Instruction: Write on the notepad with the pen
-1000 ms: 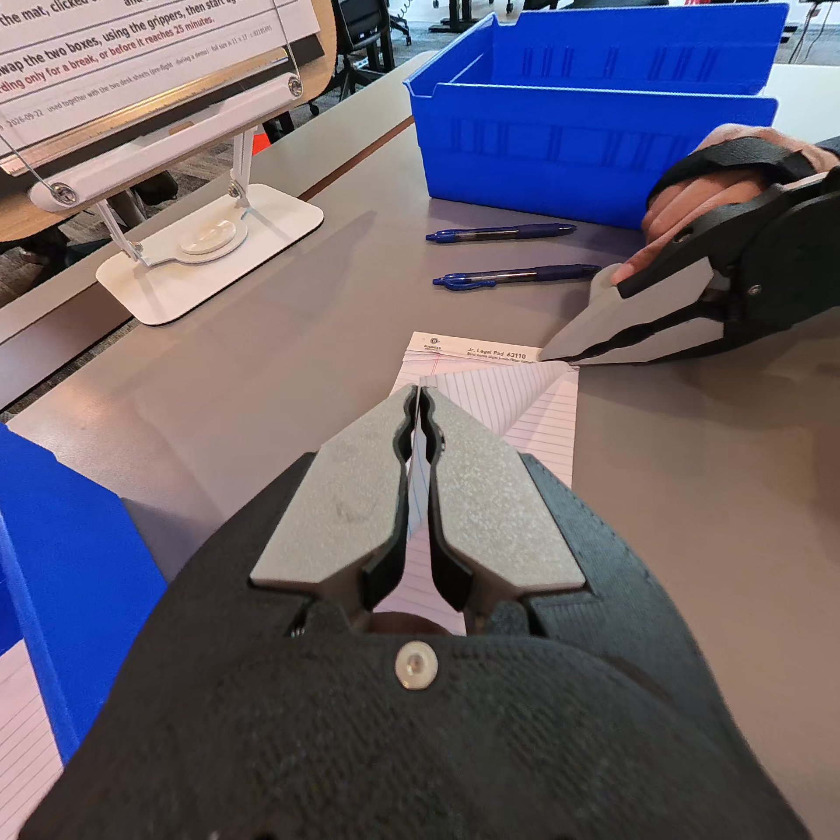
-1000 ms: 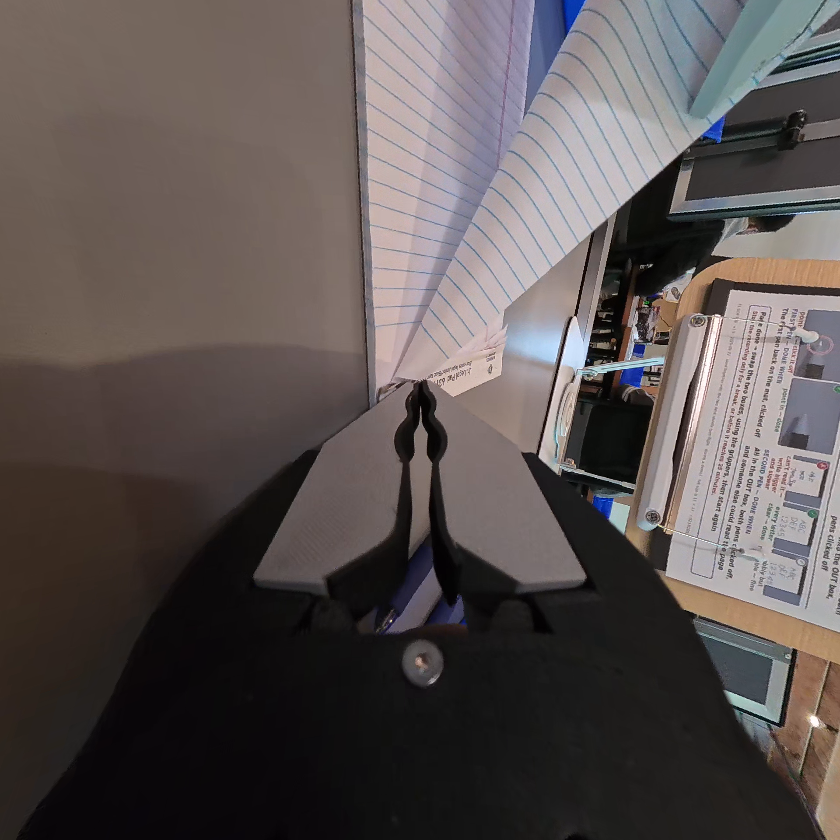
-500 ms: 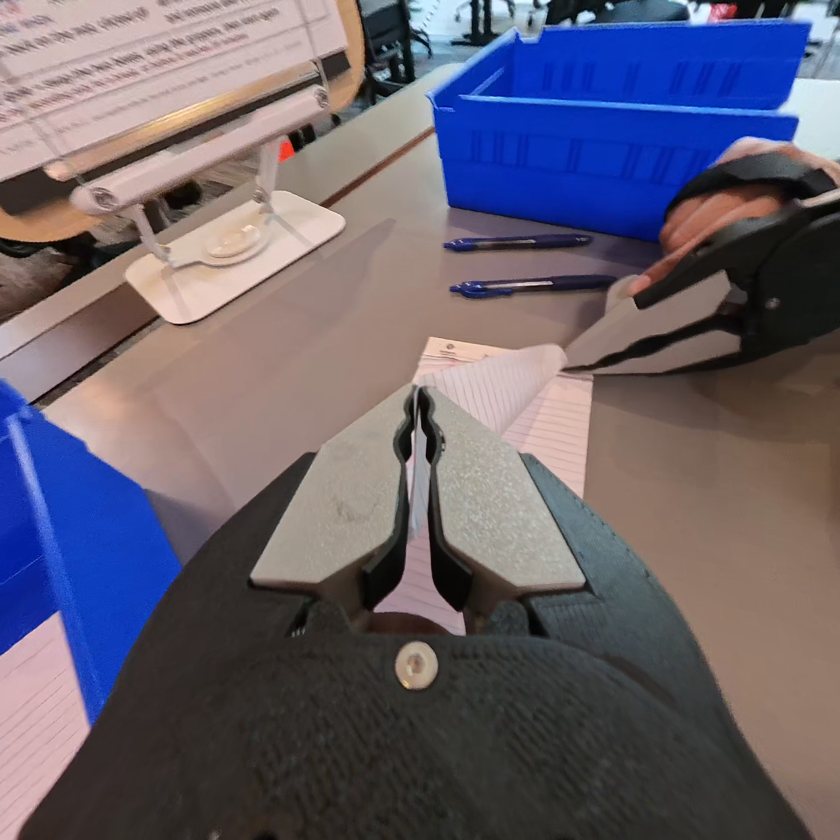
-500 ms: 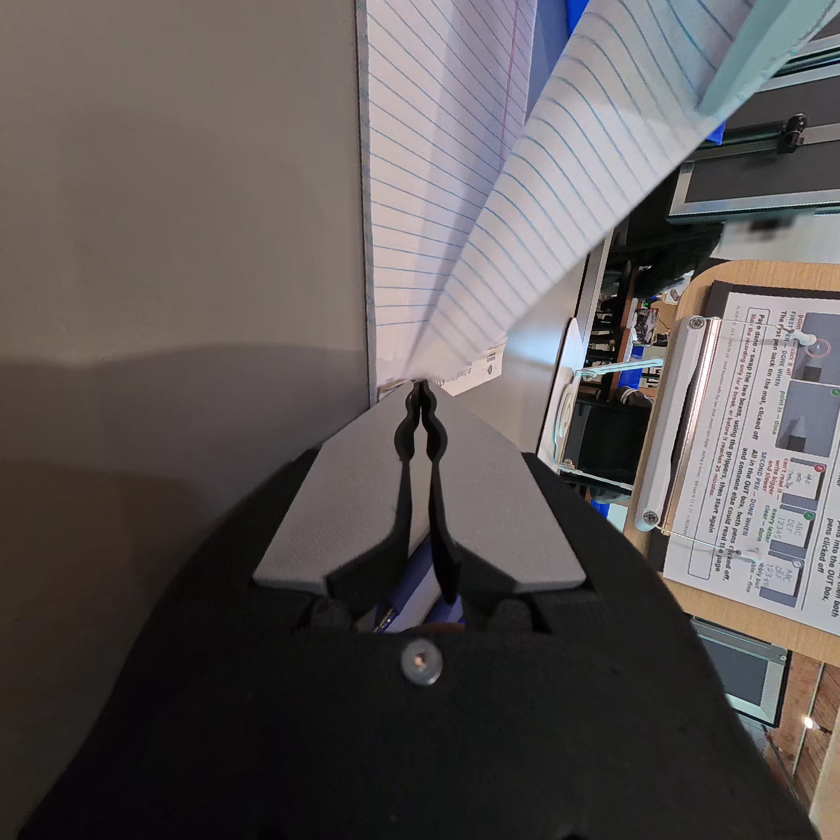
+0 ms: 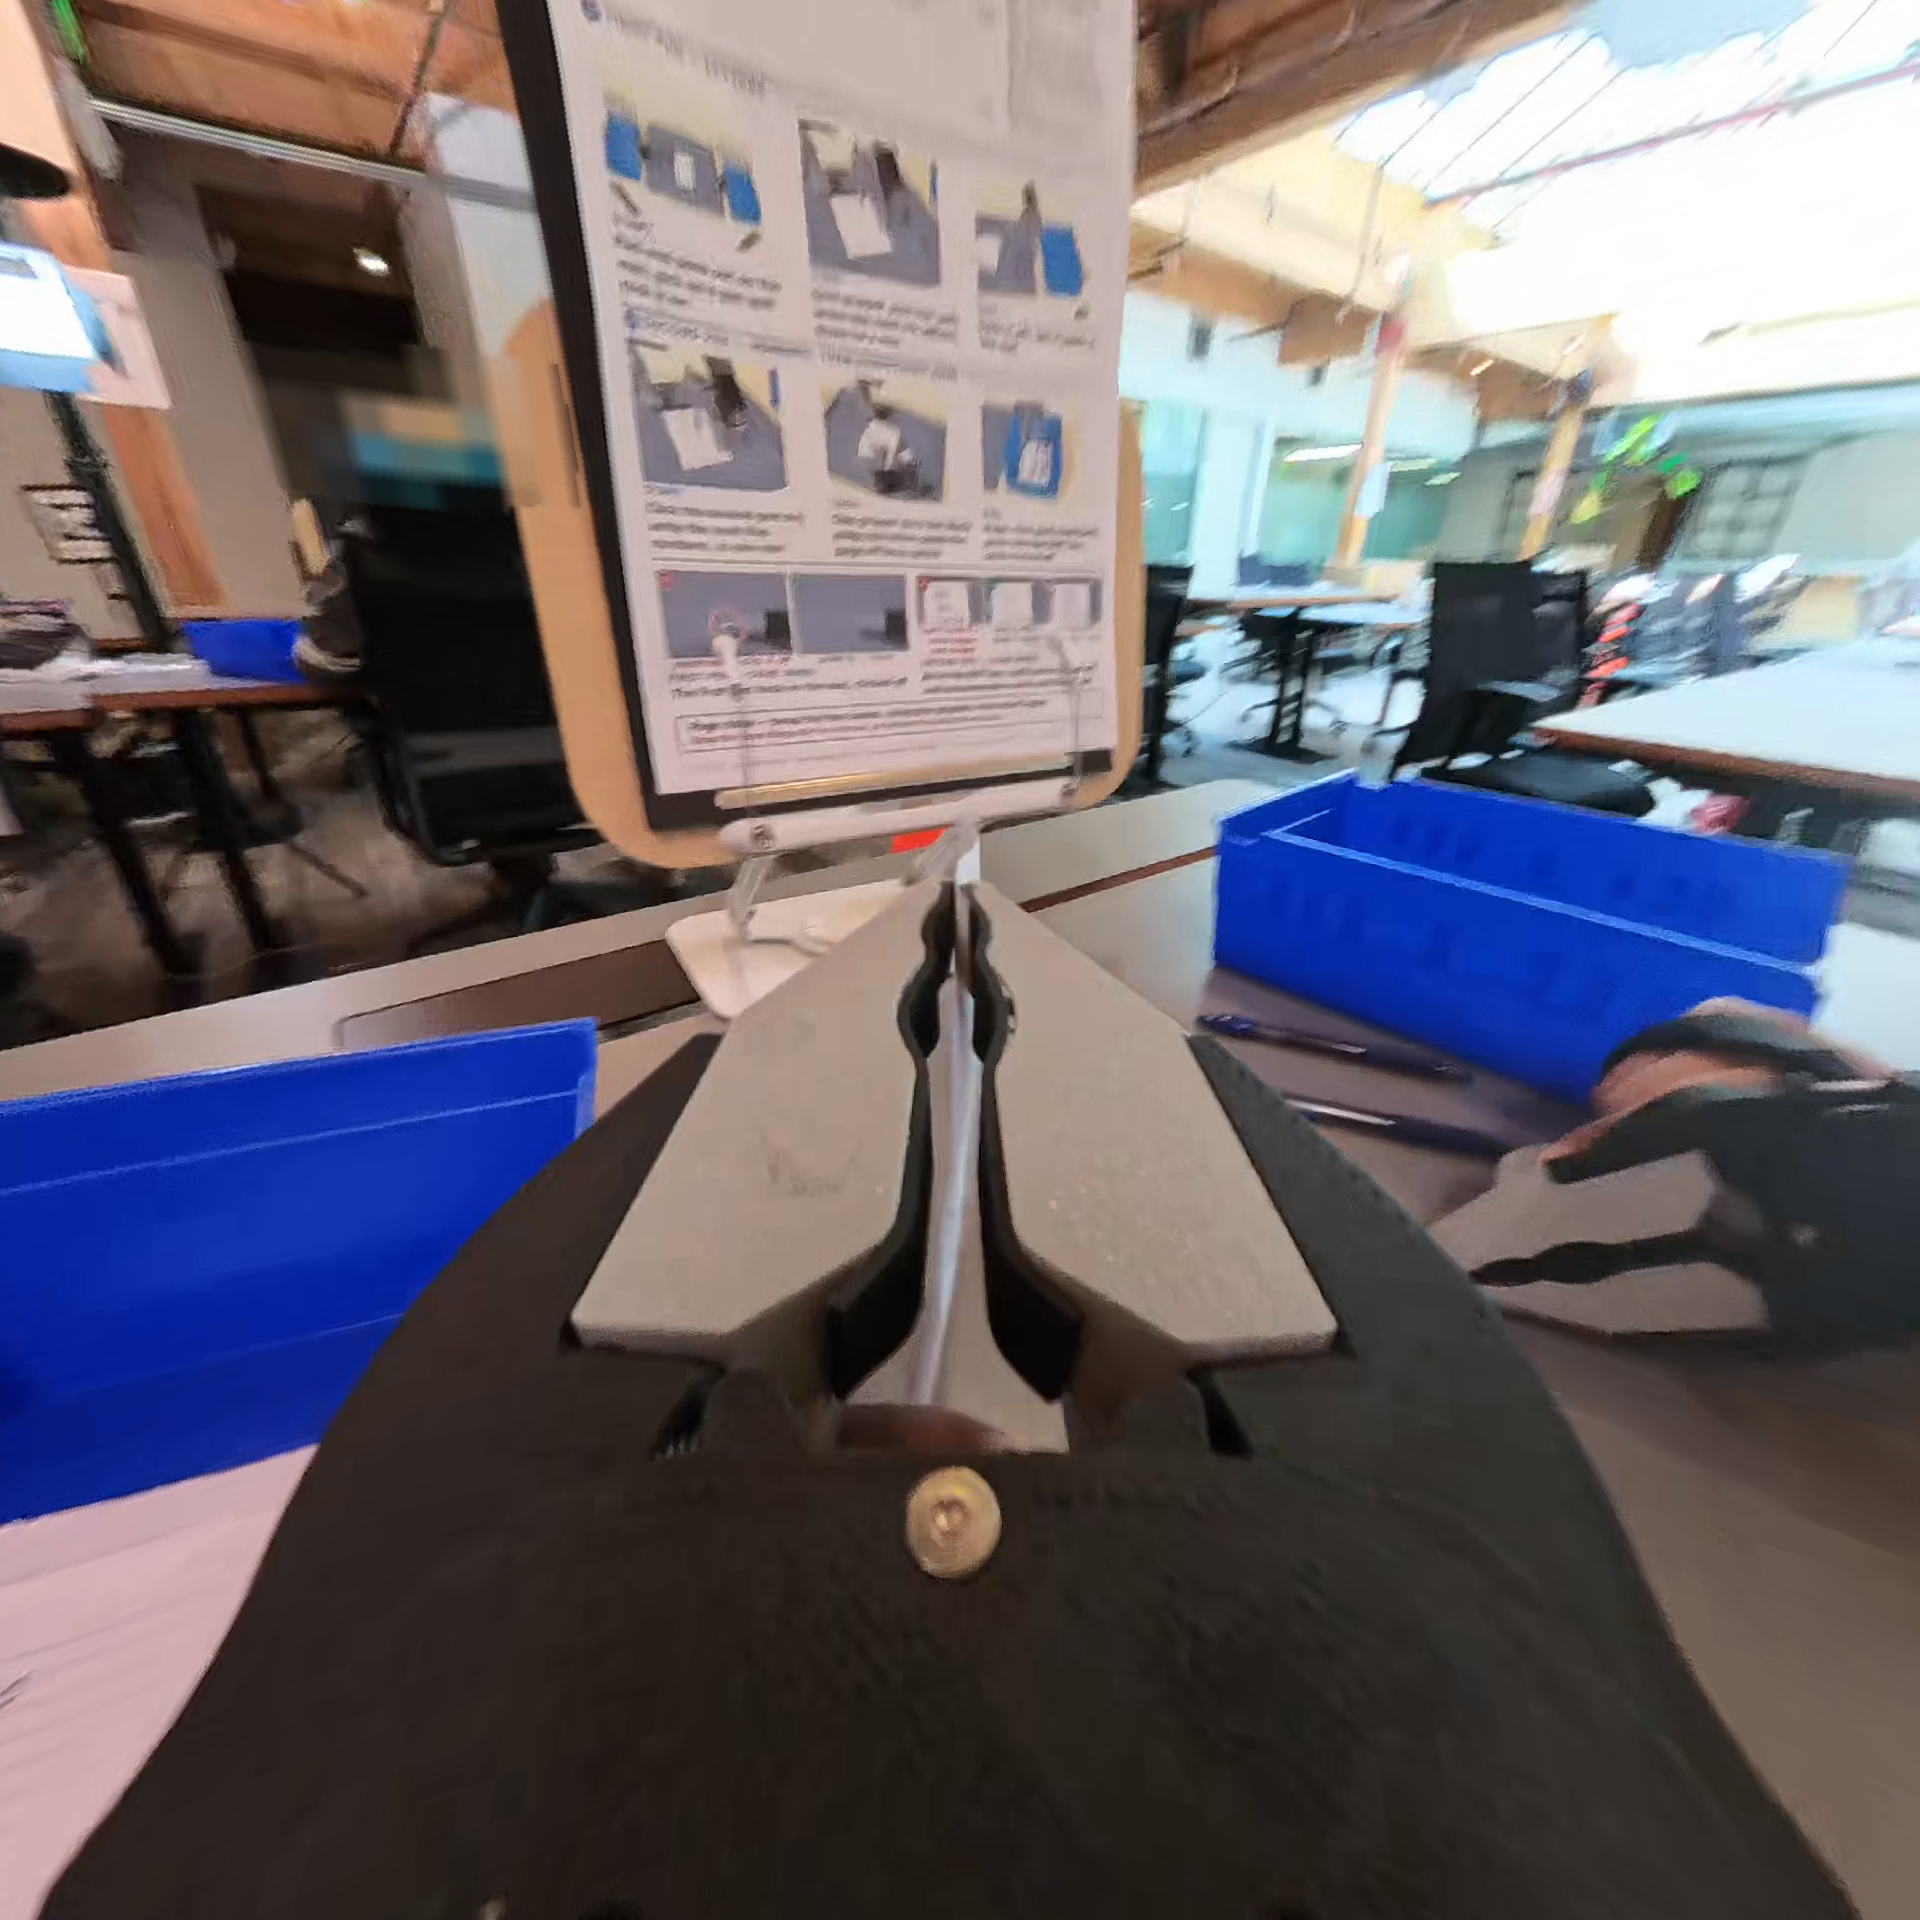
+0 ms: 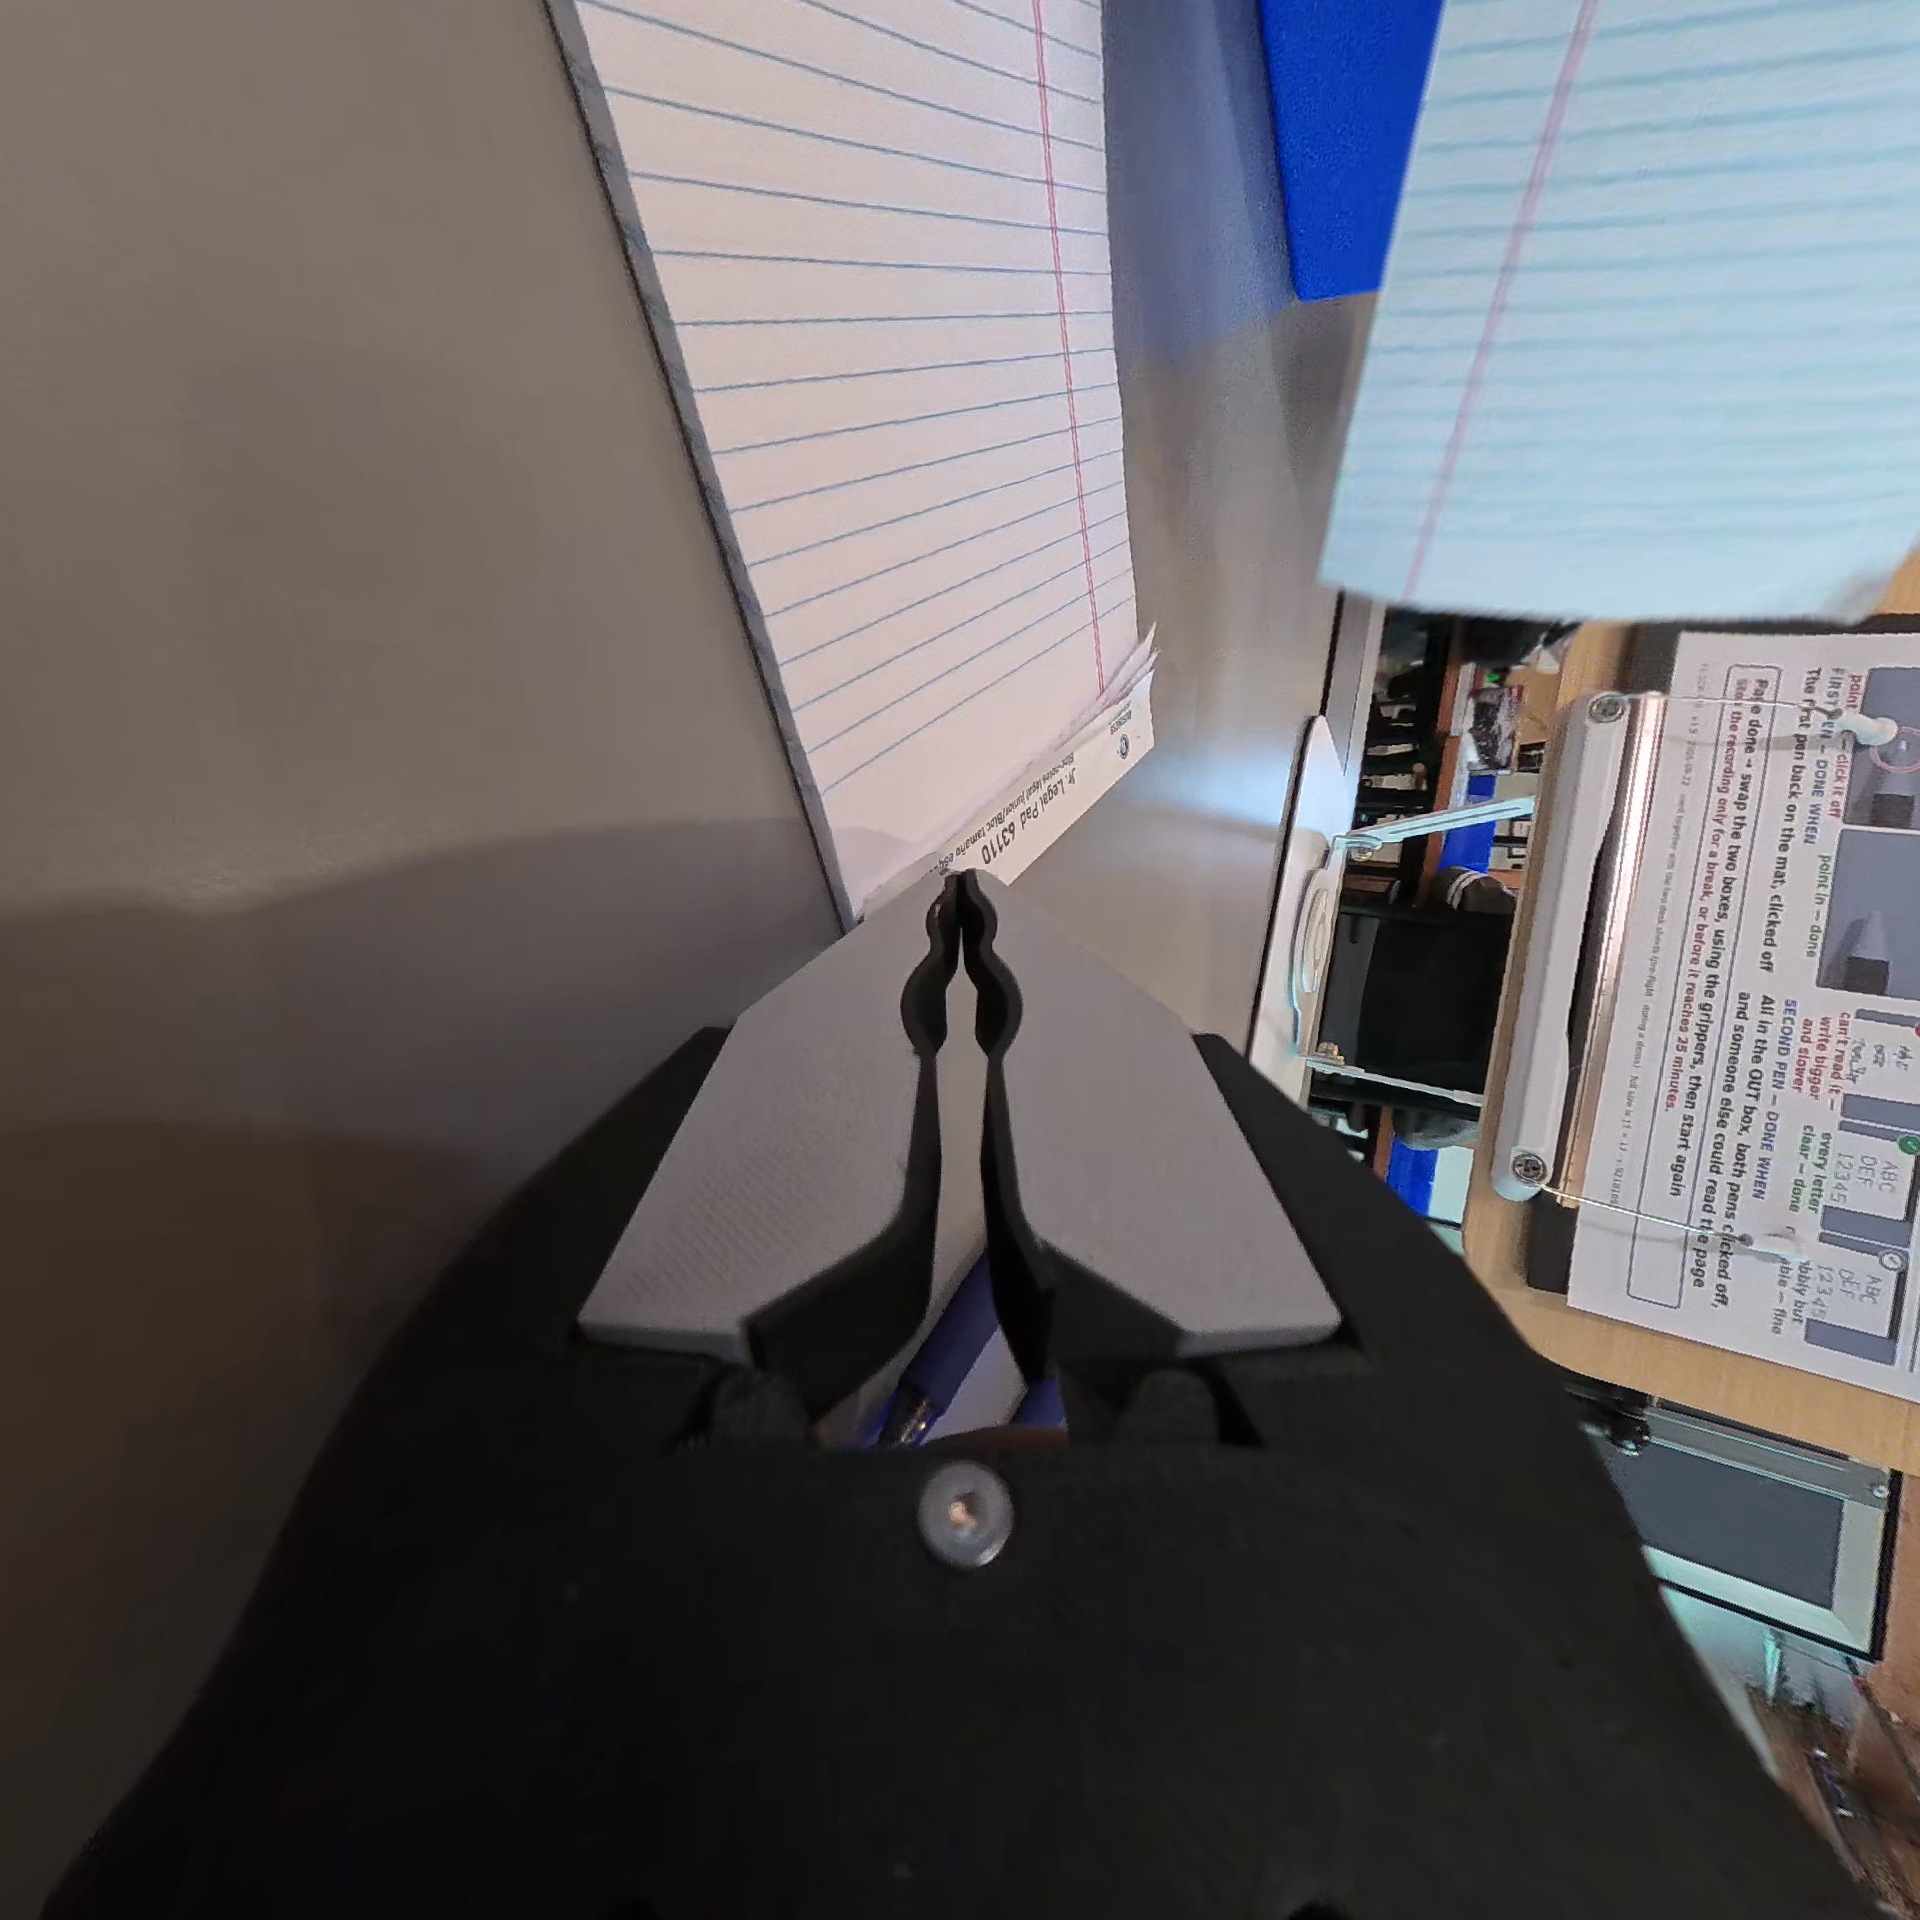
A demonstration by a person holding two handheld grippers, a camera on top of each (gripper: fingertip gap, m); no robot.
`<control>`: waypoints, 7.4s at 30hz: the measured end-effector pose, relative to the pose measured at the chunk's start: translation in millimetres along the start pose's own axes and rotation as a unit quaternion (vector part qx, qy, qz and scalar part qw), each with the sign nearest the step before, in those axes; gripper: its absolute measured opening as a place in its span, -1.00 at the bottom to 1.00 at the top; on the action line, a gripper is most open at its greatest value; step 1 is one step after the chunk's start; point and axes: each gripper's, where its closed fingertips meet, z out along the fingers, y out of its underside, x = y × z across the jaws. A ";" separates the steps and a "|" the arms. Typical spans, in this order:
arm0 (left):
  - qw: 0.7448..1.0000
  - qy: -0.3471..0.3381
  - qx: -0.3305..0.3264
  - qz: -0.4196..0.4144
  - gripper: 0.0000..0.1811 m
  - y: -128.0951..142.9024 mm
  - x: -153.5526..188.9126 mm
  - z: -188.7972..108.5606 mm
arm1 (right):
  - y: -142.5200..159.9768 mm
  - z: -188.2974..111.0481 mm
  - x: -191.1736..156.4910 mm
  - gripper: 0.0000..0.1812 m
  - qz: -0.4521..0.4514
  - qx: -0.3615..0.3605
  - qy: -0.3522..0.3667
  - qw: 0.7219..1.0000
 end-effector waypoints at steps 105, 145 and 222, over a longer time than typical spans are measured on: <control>0.969 0.098 -0.222 -0.048 -0.35 132.7 81.2 47.8 | 33.6 -154.7 183.0 -1.00 0.594 0.407 0.087 0.689; 0.966 0.103 -0.234 -0.040 -0.37 136.5 85.2 47.9 | 229.9 -156.0 119.2 -1.00 0.745 0.131 0.092 0.647; 0.962 0.073 -0.262 -0.035 -0.42 145.8 74.5 48.1 | 220.8 -74.0 -4.9 -1.00 0.641 -0.205 -0.176 0.719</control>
